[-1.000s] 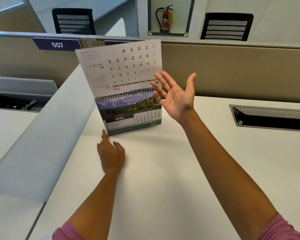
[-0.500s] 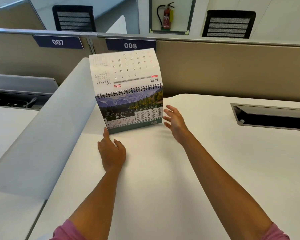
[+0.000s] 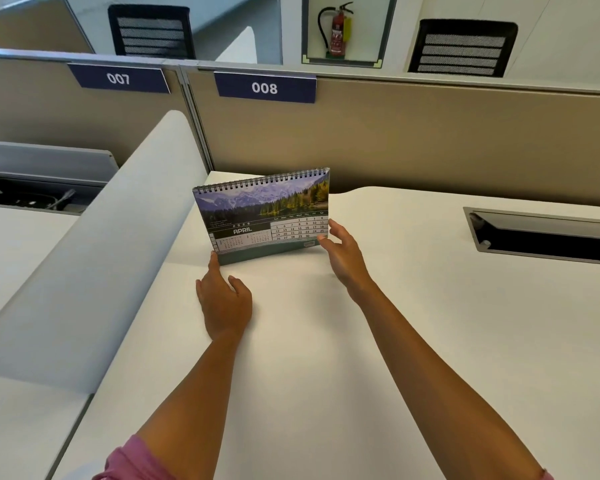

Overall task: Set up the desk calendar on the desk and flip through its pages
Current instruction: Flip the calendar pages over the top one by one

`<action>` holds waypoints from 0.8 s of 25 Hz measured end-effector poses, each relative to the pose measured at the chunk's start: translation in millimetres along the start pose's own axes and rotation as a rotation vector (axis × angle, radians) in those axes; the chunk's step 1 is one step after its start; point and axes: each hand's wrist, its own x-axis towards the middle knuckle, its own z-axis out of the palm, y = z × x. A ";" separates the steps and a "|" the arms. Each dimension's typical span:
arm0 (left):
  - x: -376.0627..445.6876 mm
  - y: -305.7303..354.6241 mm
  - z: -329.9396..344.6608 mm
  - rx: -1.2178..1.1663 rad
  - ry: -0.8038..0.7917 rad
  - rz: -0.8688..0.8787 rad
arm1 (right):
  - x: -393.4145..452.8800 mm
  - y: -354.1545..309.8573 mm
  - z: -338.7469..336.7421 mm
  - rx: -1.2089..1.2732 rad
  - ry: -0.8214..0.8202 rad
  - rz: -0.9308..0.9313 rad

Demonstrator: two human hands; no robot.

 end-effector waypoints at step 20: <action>-0.1 0.0 -2.5 -0.020 -0.046 -0.063 | -15.4 8.4 -2.7 0.111 0.154 -0.033</action>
